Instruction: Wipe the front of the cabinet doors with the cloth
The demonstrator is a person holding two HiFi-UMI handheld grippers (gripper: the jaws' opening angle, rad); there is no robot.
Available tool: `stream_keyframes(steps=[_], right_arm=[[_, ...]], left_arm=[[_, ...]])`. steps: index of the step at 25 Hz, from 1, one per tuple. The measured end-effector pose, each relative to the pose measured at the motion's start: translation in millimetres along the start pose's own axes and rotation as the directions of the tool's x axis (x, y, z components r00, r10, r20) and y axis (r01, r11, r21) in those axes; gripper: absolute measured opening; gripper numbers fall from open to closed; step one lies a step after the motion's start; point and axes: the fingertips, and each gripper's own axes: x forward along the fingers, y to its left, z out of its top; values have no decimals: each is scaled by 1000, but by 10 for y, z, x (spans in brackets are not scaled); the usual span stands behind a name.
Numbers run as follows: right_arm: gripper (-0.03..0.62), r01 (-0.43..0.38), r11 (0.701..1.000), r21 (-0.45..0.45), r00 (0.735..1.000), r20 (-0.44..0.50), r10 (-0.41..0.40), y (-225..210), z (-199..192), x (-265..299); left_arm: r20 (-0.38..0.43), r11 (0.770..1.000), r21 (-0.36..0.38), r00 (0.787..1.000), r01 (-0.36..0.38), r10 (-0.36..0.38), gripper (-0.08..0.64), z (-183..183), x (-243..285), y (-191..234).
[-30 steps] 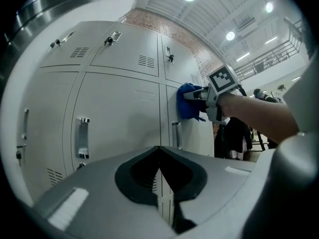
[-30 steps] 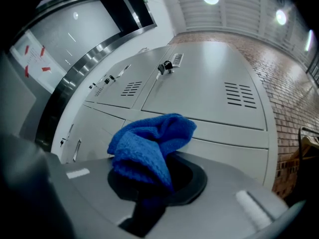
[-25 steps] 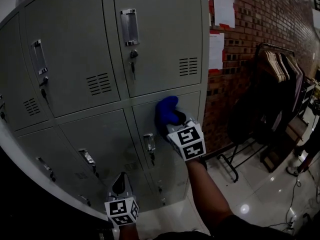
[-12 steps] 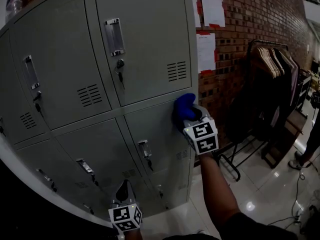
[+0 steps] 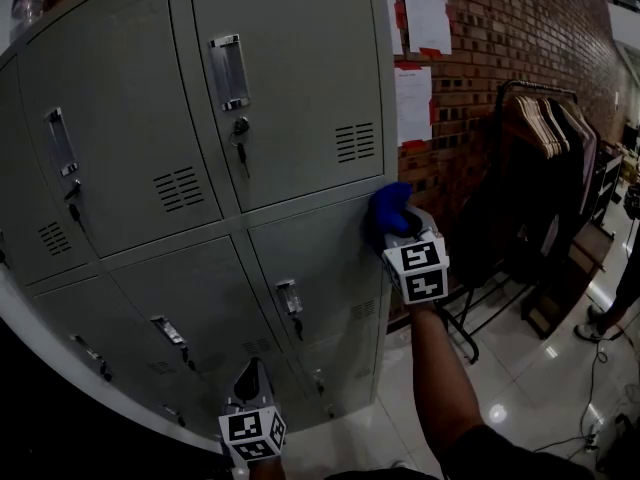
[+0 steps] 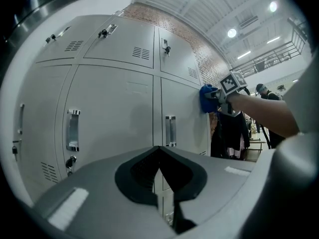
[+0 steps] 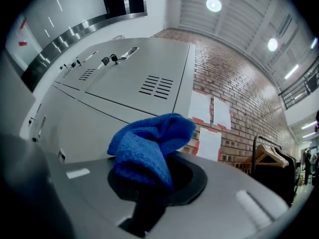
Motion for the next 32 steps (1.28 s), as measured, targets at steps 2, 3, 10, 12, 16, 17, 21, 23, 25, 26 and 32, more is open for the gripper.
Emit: stream_keyframes(steps=[2, 3, 10, 12, 16, 17, 21, 23, 25, 26, 32], right_arm=[[55, 9, 999, 36, 998, 55, -11, 74, 105, -112], [55, 3, 999, 54, 996, 85, -8, 150, 163, -179], [55, -239, 969, 62, 963, 141, 229, 1473, 289, -237], [55, -306, 951, 44, 945, 131, 298, 1860, 282, -198], [55, -390, 916, 90, 918, 115, 380, 2294, 213, -83], [55, -395, 914, 98, 916, 114, 384, 2332, 195, -56], [55, -380, 918, 111, 923, 108, 369, 2339, 184, -12], [56, -374, 922, 104, 925, 107, 364, 2329, 191, -11], [56, -370, 924, 101, 927, 103, 360, 2305, 176, -13], [56, -365, 926, 99, 929, 99, 355, 2279, 161, -14], [56, -312, 945, 96, 950, 57, 308, 1914, 9, -18]], left_arm=[[0, 1000, -5, 1000, -1, 1, 12, -10, -5, 6], [-3, 1000, -10, 1000, -1, 1, 12, -24, -1, 5], [-31, 999, -30, 999, -36, 35, 12, -77, -56, 186], [-29, 998, -35, 998, -49, 48, 12, -74, -92, 264], [-22, 995, -41, 996, -88, 87, 12, -67, -210, 464], [-22, 994, -44, 995, -100, 99, 12, -75, -240, 518], [-26, 990, -57, 992, -128, 127, 12, -117, -306, 664], [-25, 990, -56, 992, -129, 127, 12, -107, -303, 679], [-23, 991, -54, 992, -123, 122, 12, -95, -291, 669], [-23, 991, -55, 993, -120, 119, 12, -93, -282, 658], [-35, 994, -59, 996, -89, 87, 12, -153, -215, 522]])
